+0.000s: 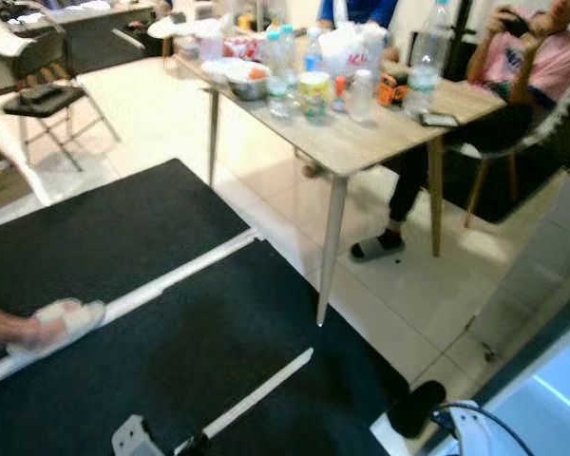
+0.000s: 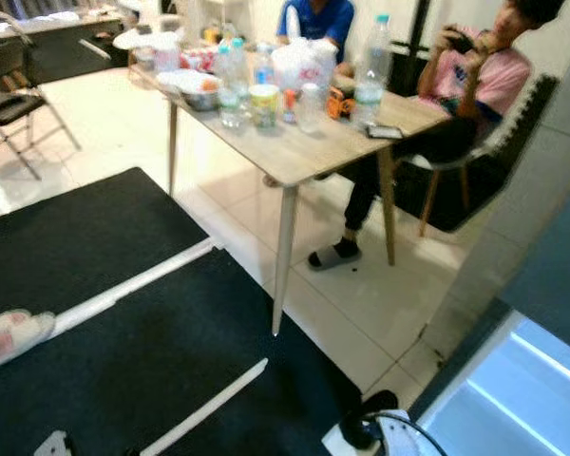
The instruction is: Restocking fridge
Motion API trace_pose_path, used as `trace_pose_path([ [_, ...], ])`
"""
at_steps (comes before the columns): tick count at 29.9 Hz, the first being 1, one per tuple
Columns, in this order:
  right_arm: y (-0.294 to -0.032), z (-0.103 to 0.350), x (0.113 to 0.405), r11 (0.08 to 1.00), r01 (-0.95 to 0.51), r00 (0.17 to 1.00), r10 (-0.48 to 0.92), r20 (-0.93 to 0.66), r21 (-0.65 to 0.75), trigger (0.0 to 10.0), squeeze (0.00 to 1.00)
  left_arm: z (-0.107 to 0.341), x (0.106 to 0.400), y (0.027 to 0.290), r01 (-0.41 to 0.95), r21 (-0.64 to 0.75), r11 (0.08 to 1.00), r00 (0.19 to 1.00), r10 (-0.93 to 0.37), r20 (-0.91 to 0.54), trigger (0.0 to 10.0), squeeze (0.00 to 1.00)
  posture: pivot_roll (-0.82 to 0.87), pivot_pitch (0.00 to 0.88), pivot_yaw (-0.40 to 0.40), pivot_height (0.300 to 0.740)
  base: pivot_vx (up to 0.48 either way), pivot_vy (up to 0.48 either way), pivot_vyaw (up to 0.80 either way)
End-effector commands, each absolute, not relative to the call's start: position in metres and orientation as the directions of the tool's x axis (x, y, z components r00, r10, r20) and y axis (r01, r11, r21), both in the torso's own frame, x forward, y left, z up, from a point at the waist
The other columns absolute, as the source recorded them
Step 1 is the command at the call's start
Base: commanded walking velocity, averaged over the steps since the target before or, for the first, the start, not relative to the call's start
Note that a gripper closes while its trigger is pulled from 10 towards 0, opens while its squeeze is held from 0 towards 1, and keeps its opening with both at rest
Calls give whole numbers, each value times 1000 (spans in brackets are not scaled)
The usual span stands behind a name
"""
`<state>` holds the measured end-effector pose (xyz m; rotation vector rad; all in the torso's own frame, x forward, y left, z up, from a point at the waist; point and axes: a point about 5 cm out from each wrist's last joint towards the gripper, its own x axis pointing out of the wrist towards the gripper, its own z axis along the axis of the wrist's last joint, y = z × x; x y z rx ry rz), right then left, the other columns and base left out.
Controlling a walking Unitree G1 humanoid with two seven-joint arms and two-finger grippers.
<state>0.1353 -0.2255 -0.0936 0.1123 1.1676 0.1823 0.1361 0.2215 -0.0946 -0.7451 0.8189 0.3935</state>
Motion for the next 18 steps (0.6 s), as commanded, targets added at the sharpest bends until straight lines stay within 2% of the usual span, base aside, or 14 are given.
trace_pose_path([
  [1, -221, -92, 141, 976, -107, 397, 216, -892, 189, 10000, 0, -96, 132, 222, -582, -422, 695, 618, 40, -785, 10000, 0, -10, 10, 5, 740, 0, 0, 756],
  [11, -221, -92, 143, 976, -111, 401, 217, -890, 187, 10000, 0, -96, 133, 221, -573, -411, 709, 610, 35, -792, 10000, 0, -10, 5, 6, 740, 0, 0, 756],
  [13, -222, -91, 144, 980, -67, 418, 200, -886, 190, 10000, 0, -95, 135, 222, -566, -415, 712, 626, 43, -779, 10000, 0, -10, 5, 6, 740, 0, 0, 600],
  [18, -223, -91, 144, 983, -64, 422, 183, -888, 172, 10000, 0, -94, 135, 223, -540, -417, 732, 637, 31, -770, 10000, 0, -11, 0, 6, 740, 0, 0, 0],
])
